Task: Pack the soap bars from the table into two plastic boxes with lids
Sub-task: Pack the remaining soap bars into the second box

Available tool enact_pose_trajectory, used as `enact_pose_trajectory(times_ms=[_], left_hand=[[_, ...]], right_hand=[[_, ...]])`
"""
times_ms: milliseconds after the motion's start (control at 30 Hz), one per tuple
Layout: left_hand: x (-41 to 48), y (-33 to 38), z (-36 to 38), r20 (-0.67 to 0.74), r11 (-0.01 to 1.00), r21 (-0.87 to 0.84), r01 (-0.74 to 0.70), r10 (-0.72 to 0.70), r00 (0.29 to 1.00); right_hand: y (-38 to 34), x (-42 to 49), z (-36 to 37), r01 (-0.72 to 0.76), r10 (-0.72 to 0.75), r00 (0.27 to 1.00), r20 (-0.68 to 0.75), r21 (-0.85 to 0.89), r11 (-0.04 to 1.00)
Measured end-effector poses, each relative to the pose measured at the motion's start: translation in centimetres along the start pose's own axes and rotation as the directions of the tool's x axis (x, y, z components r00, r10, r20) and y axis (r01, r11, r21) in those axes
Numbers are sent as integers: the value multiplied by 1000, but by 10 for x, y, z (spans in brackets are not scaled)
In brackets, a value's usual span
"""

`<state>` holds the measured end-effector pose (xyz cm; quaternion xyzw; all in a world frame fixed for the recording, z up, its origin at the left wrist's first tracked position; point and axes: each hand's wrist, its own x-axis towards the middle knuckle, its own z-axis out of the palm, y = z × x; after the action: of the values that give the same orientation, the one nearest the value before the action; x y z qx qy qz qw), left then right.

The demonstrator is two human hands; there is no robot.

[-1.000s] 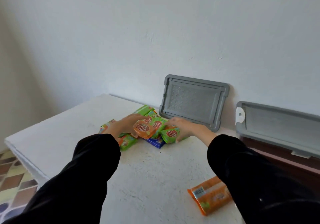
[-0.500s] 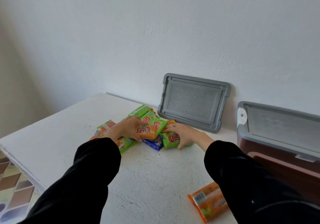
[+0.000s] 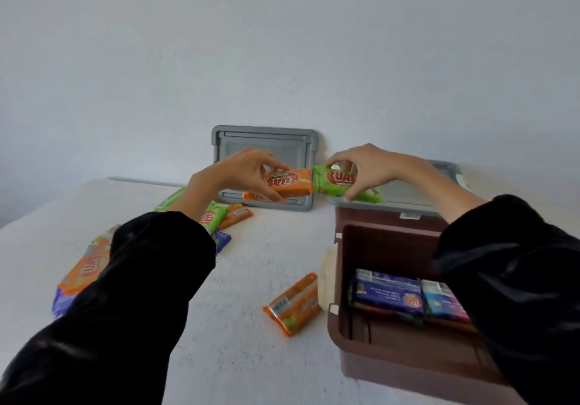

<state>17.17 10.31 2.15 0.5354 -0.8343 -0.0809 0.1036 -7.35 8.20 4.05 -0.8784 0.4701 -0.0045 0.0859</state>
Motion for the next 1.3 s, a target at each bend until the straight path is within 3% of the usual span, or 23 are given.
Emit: enact_pose_trajectory(times_ms=[267,433,533,600,867,1100,1167,1300], left_hand=[[33,124,72,167,960,26,-278,270,948],[39,163,107,169,892,289,-348,310,936],[36,170,122,157,798,469,-378,346,925],[32,172,134,172,770,515,-376,337,926],[31,177,160,322,837,418,-354,229,919],[33,181,162,324,812,434,-391,264,909],[32,178,155,291,844,382,-376,276,916],[27,156,126,61,961,32,-274,272,960]], right_hand=[[71,-123,28,-236,240,964,116,-49,971],[82,-151,58,-279,286,956,63,-101,955],[78,-154,77,-287,301,951,64,-171,943],[78,-153,94,-287,312,946,85,-225,931],[88,-152,115,-291,324,943,76,-284,914],[89,-148,113,-300,332,939,94,-251,920],[88,-146,106,-318,340,934,113,-175,932],[76,-133,76,-297,297,955,-6,4,955]])
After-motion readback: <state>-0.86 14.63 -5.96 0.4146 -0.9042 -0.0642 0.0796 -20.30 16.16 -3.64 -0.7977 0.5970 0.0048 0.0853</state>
